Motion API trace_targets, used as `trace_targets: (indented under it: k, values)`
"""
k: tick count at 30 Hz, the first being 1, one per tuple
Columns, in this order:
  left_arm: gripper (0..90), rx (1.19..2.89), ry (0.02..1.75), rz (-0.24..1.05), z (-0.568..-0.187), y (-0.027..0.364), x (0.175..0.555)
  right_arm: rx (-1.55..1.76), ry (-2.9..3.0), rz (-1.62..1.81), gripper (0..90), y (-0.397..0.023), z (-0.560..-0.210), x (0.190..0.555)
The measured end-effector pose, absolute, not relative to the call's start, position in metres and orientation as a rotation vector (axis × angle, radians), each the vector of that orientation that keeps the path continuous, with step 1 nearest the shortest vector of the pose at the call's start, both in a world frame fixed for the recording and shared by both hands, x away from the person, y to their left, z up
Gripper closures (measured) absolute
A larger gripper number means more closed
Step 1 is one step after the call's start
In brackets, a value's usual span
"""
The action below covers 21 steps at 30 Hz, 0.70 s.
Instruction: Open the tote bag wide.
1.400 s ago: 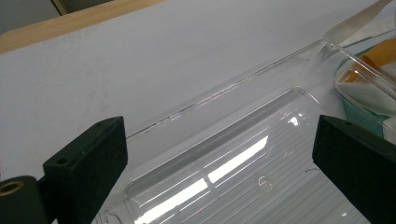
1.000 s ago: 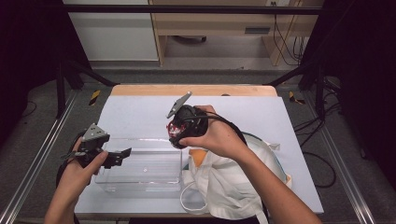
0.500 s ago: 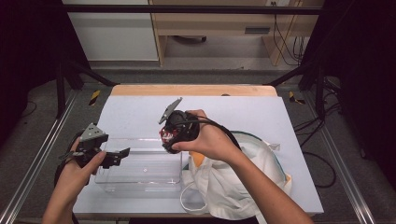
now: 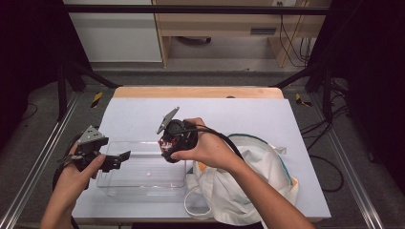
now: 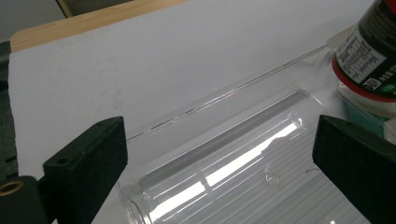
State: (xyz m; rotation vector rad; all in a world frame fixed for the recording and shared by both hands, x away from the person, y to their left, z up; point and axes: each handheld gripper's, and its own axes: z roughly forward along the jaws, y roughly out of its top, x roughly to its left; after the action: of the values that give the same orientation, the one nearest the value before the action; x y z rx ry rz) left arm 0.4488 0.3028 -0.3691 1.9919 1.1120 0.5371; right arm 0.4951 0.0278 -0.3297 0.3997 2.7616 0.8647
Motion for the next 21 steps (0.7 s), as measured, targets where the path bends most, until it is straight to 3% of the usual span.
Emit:
trace_targets:
  k: [21]
  values:
    - [3.3, 2.001, 1.109, 0.536, -0.3692, 0.3038, 0.4489, 0.392, 2.771, 0.884, 24.0, 0.0337, -0.3374, 0.4967]
